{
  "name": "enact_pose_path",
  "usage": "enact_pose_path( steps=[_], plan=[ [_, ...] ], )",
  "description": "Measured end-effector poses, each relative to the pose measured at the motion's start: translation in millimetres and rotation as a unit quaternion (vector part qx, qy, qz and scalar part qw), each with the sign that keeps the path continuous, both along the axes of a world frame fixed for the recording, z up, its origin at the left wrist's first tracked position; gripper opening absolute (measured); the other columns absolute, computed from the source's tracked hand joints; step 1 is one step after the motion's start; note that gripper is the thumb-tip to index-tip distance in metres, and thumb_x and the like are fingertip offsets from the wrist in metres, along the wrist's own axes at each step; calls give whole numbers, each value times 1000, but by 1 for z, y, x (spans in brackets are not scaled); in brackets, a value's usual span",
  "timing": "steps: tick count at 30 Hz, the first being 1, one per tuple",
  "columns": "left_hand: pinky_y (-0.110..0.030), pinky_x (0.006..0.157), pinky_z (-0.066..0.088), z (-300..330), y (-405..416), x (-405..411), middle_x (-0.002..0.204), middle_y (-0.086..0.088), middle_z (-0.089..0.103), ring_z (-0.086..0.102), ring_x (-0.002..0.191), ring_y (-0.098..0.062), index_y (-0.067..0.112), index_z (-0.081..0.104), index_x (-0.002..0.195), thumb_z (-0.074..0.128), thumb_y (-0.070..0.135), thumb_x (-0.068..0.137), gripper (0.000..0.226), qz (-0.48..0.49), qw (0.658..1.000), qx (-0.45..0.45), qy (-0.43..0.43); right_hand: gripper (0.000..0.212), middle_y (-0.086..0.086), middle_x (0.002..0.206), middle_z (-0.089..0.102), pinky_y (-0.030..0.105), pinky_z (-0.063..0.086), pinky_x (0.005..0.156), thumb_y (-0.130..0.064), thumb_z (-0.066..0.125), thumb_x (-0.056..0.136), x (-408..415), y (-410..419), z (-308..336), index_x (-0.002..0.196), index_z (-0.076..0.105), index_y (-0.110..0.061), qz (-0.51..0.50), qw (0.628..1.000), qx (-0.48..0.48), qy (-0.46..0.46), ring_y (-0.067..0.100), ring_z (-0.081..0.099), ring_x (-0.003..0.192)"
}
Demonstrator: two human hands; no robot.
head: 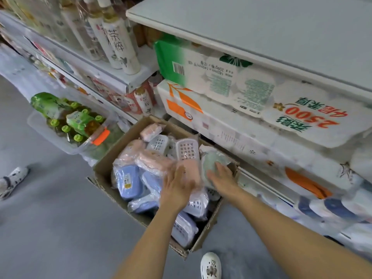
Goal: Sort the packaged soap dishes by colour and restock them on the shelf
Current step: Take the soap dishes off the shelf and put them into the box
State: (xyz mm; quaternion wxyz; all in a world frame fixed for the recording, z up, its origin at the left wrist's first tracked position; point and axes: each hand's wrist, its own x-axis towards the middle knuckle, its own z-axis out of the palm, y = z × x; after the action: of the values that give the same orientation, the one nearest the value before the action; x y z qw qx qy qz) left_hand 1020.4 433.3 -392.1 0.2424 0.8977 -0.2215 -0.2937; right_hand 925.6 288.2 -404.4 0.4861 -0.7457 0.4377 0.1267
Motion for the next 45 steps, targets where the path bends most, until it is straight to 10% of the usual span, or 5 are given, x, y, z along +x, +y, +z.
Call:
enact_pose_path(
  steps=[10,20,29,38,45],
  plan=[
    [-40,119,20,9,5,11,162,-1,21,18,148,-25,21,23,155,45,45,101,63,-145,986,83,10,76,4,163,3,47,16,119,-45,49,94,6,-18,3,156,7,-27,165,980,-66,88,33,10,147],
    [-40,103,41,139,-28,-45,139,-2,53,47,128,-24,21,43,145,55,53,90,65,-178,958,-89,-208,47,-4,142,40,33,44,89,-37,49,96,-94,-16,167,141,40,-29,103,938,-321,-78,21,47,123],
    [-42,85,53,270,-117,-160,120,7,64,60,109,-18,29,47,136,57,52,85,56,-237,860,-307,-332,43,-7,132,51,33,49,79,-34,52,95,-237,-66,291,138,46,-30,-36,848,-501,-169,17,53,115],
    [-30,94,46,337,-228,-333,123,15,58,54,109,-2,32,46,138,68,39,88,56,-298,825,-429,-218,44,-6,130,55,32,46,80,-30,60,92,-429,-148,353,135,51,-26,-155,767,-594,-185,17,54,112],
    [-32,105,39,342,-333,-449,144,9,41,42,130,-11,30,33,148,71,41,85,74,-347,838,-399,-131,55,1,143,43,38,41,92,-30,65,88,-570,-238,363,139,45,-25,-228,777,-577,-110,24,40,126]
  ],
)
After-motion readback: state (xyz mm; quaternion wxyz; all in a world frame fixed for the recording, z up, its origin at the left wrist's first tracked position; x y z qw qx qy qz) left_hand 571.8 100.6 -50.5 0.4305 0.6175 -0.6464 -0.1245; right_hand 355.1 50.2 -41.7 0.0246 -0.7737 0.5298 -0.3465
